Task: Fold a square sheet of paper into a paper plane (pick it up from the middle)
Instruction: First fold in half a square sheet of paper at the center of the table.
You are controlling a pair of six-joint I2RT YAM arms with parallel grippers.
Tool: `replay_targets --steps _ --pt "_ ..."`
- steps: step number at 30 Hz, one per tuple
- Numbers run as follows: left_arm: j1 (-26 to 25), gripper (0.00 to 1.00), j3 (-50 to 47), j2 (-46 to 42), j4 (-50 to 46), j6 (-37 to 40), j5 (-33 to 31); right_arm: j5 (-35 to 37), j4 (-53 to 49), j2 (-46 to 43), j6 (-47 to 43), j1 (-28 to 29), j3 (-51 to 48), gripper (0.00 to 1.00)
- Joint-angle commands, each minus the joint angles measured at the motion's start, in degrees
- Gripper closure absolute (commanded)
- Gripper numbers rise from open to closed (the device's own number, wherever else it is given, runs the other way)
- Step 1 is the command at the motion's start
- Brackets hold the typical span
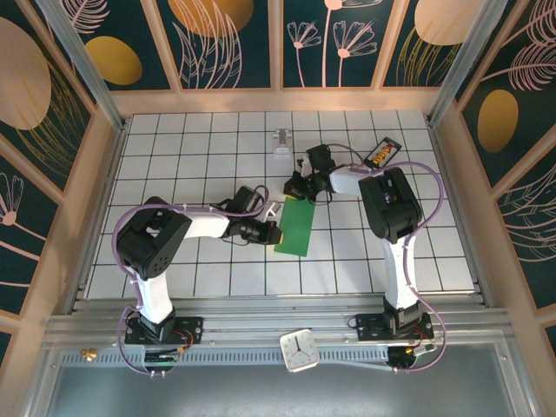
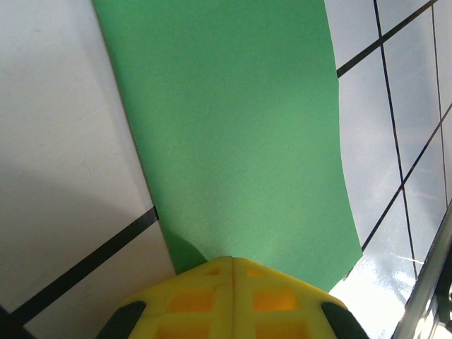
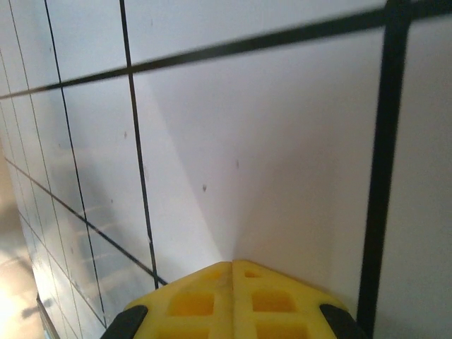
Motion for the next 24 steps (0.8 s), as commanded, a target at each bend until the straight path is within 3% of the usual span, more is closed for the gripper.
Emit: replay_targets --steps 1,6,11,15,18,24 --pt "-1.32 1.0 -3.19 4.84 -12.06 2.26 -7.42 10.46 0.19 3.79 -0.25 -4.17 3.03 1.0" --pt "-1.26 1.0 0.96 2.77 -8.33 -2.23 -5.82 7.63 1.95 -0.71 -1.49 -6.08 2.63 1.0" --pt "-1.32 0.74 4.5 -1.26 3.31 -14.36 -4.26 8.41 2.89 -13.44 -4.88 -6.17 -8.19 1.0" --pt "-1.16 0.65 4.34 -3.72 9.93 -20.37 -5.45 9.16 3.85 -24.75 -6.0 -5.51 -22.17 0.99" --pt "-0.37 0.65 3.81 -3.46 11.49 -22.5 -7.18 7.62 5.73 -29.79 -5.05 -3.08 -29.52 0.97" --pt "0.32 0.8 5.12 -1.49 9.35 -19.96 -6.68 7.31 8.23 -34.63 -2.16 2.69 -37.09 0.94"
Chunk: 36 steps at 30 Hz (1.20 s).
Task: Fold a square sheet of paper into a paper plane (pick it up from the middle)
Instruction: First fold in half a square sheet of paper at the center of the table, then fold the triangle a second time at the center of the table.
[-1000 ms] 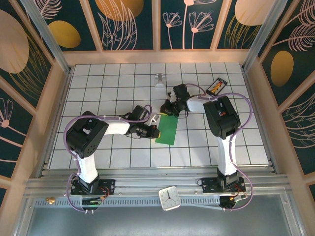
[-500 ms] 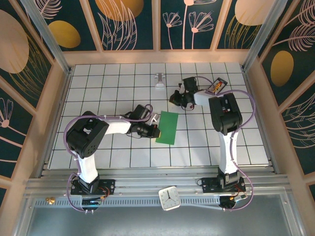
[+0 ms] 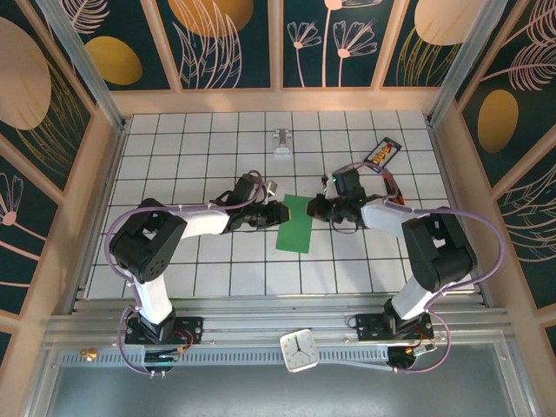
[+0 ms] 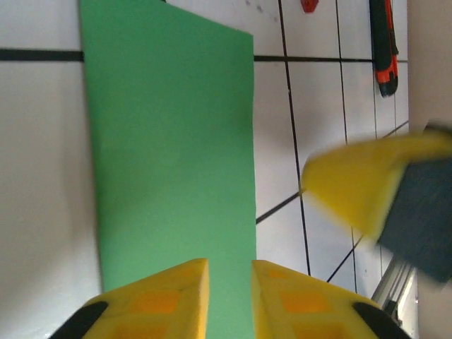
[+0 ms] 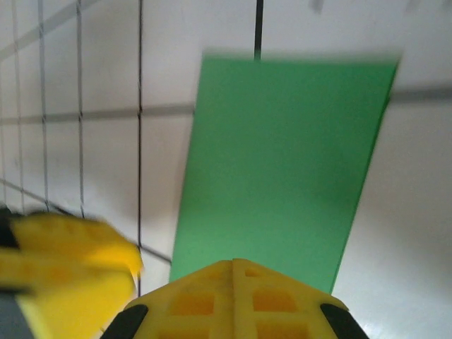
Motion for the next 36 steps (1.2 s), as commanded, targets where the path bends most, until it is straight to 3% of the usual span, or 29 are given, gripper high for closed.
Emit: replay_targets --steps 1,9,13,20,22,26,31,34,36 --pt "0.26 0.82 3.22 1.65 -1.3 1.56 -0.18 0.22 1.81 -3.85 1.29 1.74 -3.65 0.93" --pt "0.24 0.99 7.74 8.56 -4.75 4.26 -2.6 -2.36 4.96 -0.86 1.38 3.09 -5.56 0.89" --pt "0.26 1.0 5.26 8.25 -4.11 3.56 -3.67 -1.52 4.82 3.52 -0.62 3.07 -1.7 0.89" --pt "0.26 1.0 -4.41 0.04 -2.62 1.63 -5.64 -1.81 0.21 9.32 -6.59 1.47 6.38 0.89" --pt "0.22 0.98 -5.68 -2.49 -1.98 0.94 -5.82 -2.71 -0.67 8.94 -7.62 1.04 6.93 0.89" --pt "0.24 0.75 -7.97 -6.33 -1.26 -0.83 -6.59 -4.35 -2.17 4.65 -8.73 1.04 4.55 0.88" --pt "0.24 0.61 -10.92 -11.91 -2.89 1.24 -5.53 -4.55 -4.59 -3.68 -5.72 2.77 -2.59 0.85" --pt "-0.29 0.6 -10.81 -12.1 -3.86 4.85 -1.58 -2.53 -7.12 -8.38 -1.91 3.79 -6.52 0.82" --pt "-1.23 0.67 -9.9 -10.84 -4.22 6.04 1.31 -1.06 -8.56 -10.81 0.81 4.68 -8.31 0.79"
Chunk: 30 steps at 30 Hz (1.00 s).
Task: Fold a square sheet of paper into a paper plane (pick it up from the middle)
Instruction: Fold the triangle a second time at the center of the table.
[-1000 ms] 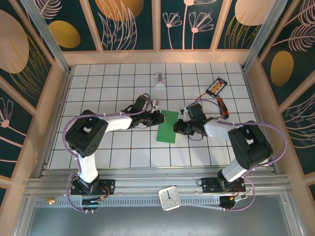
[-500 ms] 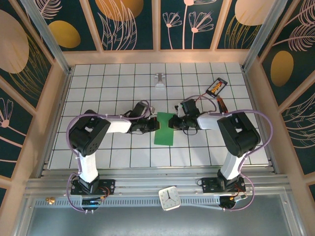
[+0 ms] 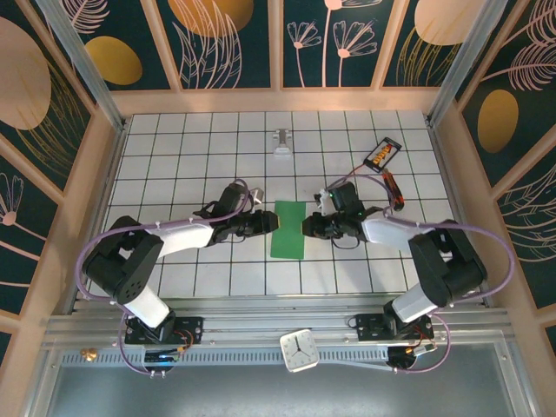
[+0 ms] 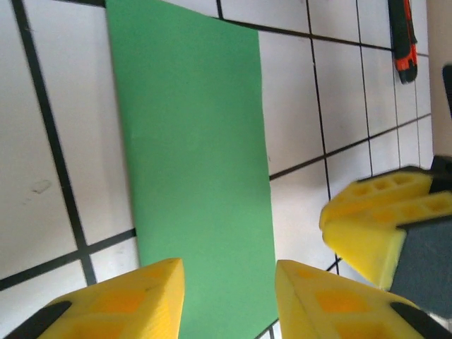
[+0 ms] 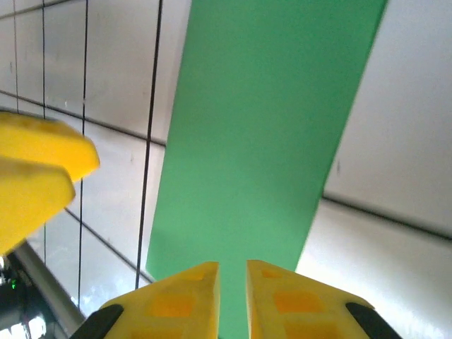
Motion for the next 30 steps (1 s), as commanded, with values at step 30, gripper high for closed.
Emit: replay_targets --steps 30 --pt "-2.28 1.0 -3.74 8.22 -3.37 5.41 9.26 8.23 2.67 -3.64 21.63 10.65 -8.9 0.67"
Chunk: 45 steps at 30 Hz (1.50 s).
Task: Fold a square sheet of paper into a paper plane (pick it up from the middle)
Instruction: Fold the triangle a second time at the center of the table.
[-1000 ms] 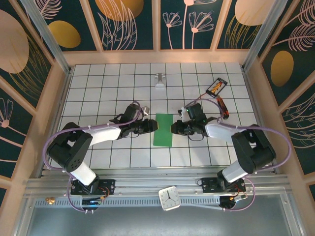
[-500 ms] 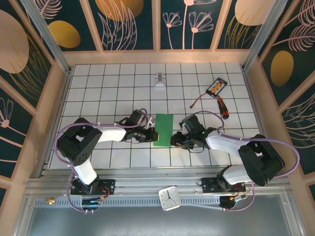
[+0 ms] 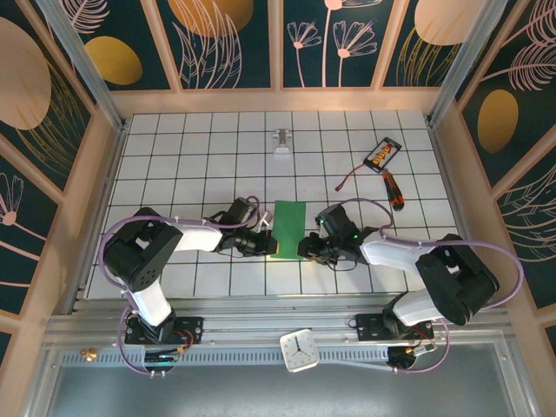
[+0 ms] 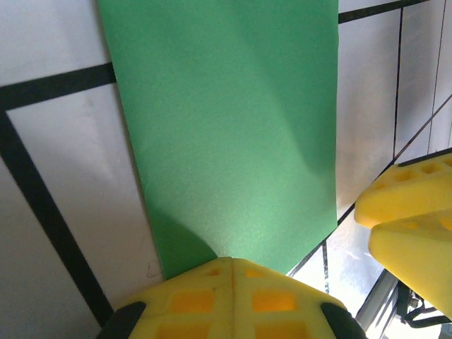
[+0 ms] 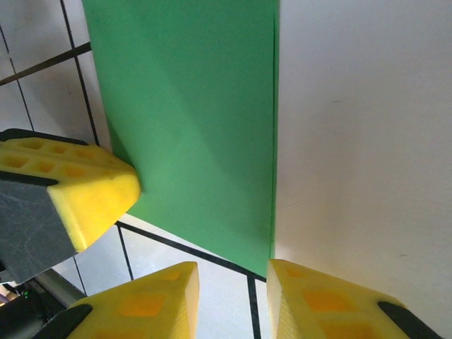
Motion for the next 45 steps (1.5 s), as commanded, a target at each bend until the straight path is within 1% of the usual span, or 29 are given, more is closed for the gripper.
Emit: replay_targets --steps 1,16,29,36,45 --pt "-0.05 1.0 -1.43 1.22 -0.92 0.66 0.08 1.21 1.4 0.96 0.85 0.53 -1.24 0.67" --pt "-0.03 1.0 -1.81 1.1 -0.61 0.7 0.04 -0.47 6.74 3.96 1.94 0.75 -1.04 0.67" --pt "-0.04 1.0 -1.89 1.39 -0.68 0.92 0.43 -1.5 9.87 4.94 2.44 0.57 0.04 0.7" --pt "-0.07 1.0 -2.03 1.22 -0.87 1.13 0.52 -0.89 9.04 4.45 2.16 0.32 0.3 0.71" --pt "-0.08 1.0 -1.78 1.2 -1.2 1.38 0.44 1.09 4.24 3.54 -0.07 0.04 1.56 0.71"
